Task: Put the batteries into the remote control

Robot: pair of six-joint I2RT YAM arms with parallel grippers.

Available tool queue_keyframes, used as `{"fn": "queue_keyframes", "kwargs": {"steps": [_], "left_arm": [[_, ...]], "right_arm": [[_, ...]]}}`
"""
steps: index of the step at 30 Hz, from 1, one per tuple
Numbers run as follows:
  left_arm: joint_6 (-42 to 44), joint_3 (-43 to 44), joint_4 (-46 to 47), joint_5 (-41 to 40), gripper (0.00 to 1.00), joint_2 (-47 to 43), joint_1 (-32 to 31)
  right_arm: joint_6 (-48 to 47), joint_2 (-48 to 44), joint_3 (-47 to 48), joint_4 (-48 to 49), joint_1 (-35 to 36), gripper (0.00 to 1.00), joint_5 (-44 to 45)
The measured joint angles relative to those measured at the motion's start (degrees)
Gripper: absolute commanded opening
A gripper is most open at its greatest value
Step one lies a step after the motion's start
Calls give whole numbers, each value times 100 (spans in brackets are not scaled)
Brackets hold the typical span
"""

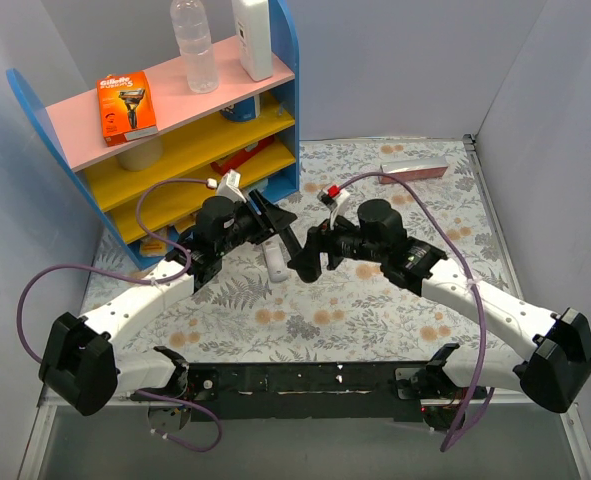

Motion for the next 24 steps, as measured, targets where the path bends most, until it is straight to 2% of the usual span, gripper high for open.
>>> {"fn": "queue_keyframes", "kwargs": {"steps": [6, 13, 19, 20, 22, 23, 24], "left_arm": [[-7, 122, -874, -485, 0, -37, -13], [-48, 249, -1167, -654, 0, -63, -13], [-114, 249, -1294, -673, 0, -74, -13], [-114, 249, -1322, -682, 0, -74, -13], [-111, 249, -1370, -697, 0, -74, -13], [-114, 249, -1399, -699, 4, -74, -13], [-114, 249, -1410, -702, 19, -74, -13]], "right_arm": [[-249, 48, -2, -444, 481, 79, 868], [-295, 164, -114, -463, 621, 71, 1298], [-326, 463, -219, -455, 750, 41, 1335], [-313, 514, -221, -455, 758, 32, 1320], [-315, 568, -221, -439, 780, 22, 1305], [-291, 581, -221, -437, 785, 13, 1303], [-269, 588, -221, -435, 785, 9, 1300]]}}
